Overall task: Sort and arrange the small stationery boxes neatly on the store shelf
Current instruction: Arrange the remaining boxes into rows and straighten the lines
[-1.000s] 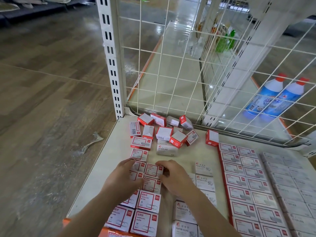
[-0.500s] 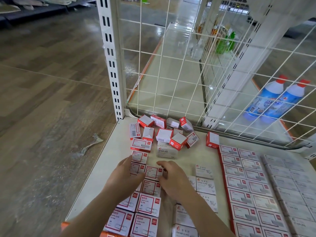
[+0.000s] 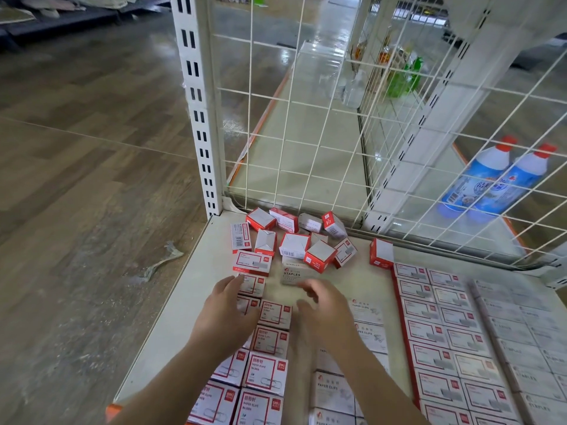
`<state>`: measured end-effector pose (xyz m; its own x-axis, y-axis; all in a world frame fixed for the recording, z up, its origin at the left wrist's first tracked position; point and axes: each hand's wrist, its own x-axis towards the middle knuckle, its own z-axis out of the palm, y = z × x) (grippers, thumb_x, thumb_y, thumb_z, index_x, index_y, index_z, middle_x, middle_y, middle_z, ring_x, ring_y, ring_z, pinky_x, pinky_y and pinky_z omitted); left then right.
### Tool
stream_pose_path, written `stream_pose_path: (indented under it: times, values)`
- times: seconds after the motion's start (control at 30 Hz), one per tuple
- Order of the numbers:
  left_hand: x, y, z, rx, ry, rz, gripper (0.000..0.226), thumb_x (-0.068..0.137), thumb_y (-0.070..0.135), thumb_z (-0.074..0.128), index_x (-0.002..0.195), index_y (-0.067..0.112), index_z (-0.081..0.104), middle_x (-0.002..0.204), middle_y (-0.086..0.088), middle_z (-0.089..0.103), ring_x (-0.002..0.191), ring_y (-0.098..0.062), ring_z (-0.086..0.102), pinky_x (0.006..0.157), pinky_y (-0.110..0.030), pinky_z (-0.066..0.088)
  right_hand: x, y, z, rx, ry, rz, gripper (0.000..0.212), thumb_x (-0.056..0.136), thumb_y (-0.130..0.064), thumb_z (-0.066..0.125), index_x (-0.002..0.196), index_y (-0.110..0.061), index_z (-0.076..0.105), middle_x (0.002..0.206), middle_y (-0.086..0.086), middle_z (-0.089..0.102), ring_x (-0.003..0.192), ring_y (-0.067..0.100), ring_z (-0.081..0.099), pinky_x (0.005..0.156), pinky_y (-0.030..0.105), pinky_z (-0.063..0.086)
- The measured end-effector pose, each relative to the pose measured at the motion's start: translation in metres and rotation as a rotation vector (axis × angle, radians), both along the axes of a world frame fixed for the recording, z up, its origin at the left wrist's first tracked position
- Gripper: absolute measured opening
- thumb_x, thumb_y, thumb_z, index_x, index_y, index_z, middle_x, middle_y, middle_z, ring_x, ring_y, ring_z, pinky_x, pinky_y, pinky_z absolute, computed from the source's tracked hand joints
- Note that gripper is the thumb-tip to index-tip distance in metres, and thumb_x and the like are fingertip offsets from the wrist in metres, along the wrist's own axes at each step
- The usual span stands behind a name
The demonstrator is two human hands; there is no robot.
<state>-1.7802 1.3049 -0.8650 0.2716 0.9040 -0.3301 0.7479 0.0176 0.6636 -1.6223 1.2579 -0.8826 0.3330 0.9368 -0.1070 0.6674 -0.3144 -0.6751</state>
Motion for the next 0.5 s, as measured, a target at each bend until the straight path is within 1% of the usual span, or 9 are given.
stream_pose_path:
  times: [0.03, 0.1, 0.17, 0.2, 0.23, 0.3, 0.37, 0.43, 0.5]
  values:
    - [0.001, 0.0, 0.0, 0.021, 0.005, -0.018, 0.062, 0.089, 0.03, 0.057, 0.144, 0.025, 0.031, 0.149, 0.005, 0.029, 0.129, -0.017, 0.041, 0.095, -0.029, 0.048, 0.005, 0.001, 0.002, 0.03, -0.011, -0.034, 0.031, 0.089, -0.012, 0.055, 0.12, -0.018, 0.056, 0.112, -0.008, 0.056, 0.103, 0.004, 0.051, 0.089, 0.014, 0.038]
    - [0.005, -0.002, 0.001, 0.053, 0.025, -0.083, 0.06, 0.089, 0.033, 0.056, 0.143, 0.026, 0.033, 0.149, 0.007, 0.029, 0.13, -0.016, 0.04, 0.099, -0.033, 0.047, 0.016, 0.002, 0.002, 0.115, -0.024, -0.112, 0.02, 0.087, -0.01, 0.059, 0.106, -0.013, 0.061, 0.099, -0.005, 0.058, 0.091, 0.007, 0.054, 0.084, 0.018, 0.044]
    - [0.008, -0.004, -0.001, 0.086, 0.064, -0.162, 0.058, 0.09, 0.036, 0.054, 0.143, 0.027, 0.033, 0.148, 0.009, 0.029, 0.131, -0.014, 0.037, 0.104, -0.033, 0.042, 0.025, 0.004, 0.002, 0.19, -0.03, -0.201, 0.012, 0.084, -0.008, 0.064, 0.096, -0.009, 0.062, 0.092, -0.001, 0.059, 0.086, 0.013, 0.056, 0.074, 0.018, 0.043]
    - [0.01, -0.005, -0.002, 0.103, 0.084, -0.192, 0.057, 0.09, 0.037, 0.053, 0.143, 0.027, 0.033, 0.148, 0.01, 0.029, 0.132, -0.012, 0.036, 0.106, -0.032, 0.039, 0.029, 0.007, 0.002, 0.204, -0.029, -0.237, 0.015, 0.083, -0.007, 0.065, 0.096, -0.008, 0.06, 0.093, -0.001, 0.058, 0.088, 0.015, 0.056, 0.073, 0.016, 0.039]
    - [0.01, -0.005, -0.003, 0.12, 0.103, -0.211, 0.057, 0.091, 0.038, 0.052, 0.143, 0.027, 0.032, 0.148, 0.011, 0.03, 0.133, -0.012, 0.034, 0.108, -0.032, 0.036, 0.033, 0.01, 0.004, 0.199, -0.027, -0.258, 0.019, 0.082, -0.007, 0.065, 0.1, -0.008, 0.059, 0.098, 0.0, 0.056, 0.093, 0.016, 0.055, 0.075, 0.016, 0.037]
    - [0.011, -0.004, -0.005, 0.132, 0.135, -0.224, 0.057, 0.091, 0.039, 0.051, 0.143, 0.028, 0.031, 0.148, 0.012, 0.03, 0.133, -0.011, 0.033, 0.11, -0.031, 0.034, 0.039, 0.019, 0.006, 0.141, -0.031, -0.258, 0.033, 0.083, -0.012, 0.065, 0.114, -0.011, 0.055, 0.111, 0.0, 0.053, 0.104, 0.014, 0.052, 0.083, 0.017, 0.037]
    - [0.011, -0.004, -0.005, 0.134, 0.15, -0.231, 0.055, 0.092, 0.039, 0.05, 0.143, 0.029, 0.031, 0.147, 0.013, 0.03, 0.133, -0.01, 0.033, 0.109, -0.029, 0.035, 0.043, 0.029, 0.006, 0.074, -0.009, -0.239, 0.046, 0.083, -0.019, 0.065, 0.127, -0.015, 0.05, 0.122, -0.002, 0.05, 0.112, 0.012, 0.049, 0.091, 0.021, 0.039]
    - [0.01, -0.004, -0.005, 0.137, 0.152, -0.235, 0.053, 0.092, 0.038, 0.049, 0.142, 0.029, 0.033, 0.145, 0.014, 0.032, 0.131, -0.009, 0.035, 0.107, -0.028, 0.037, 0.045, 0.038, 0.003, 0.045, 0.016, -0.212, 0.048, 0.081, -0.024, 0.067, 0.126, -0.019, 0.05, 0.121, -0.003, 0.055, 0.108, 0.011, 0.053, 0.091, 0.026, 0.046]
    - [0.01, -0.004, -0.004, 0.141, 0.154, -0.232, 0.052, 0.092, 0.037, 0.049, 0.142, 0.029, 0.034, 0.145, 0.014, 0.033, 0.13, -0.008, 0.037, 0.105, -0.027, 0.039, 0.046, 0.042, 0.004, 0.032, 0.045, -0.208, 0.044, 0.081, -0.023, 0.066, 0.123, -0.021, 0.051, 0.117, -0.003, 0.058, 0.103, 0.01, 0.056, 0.085, 0.026, 0.047]
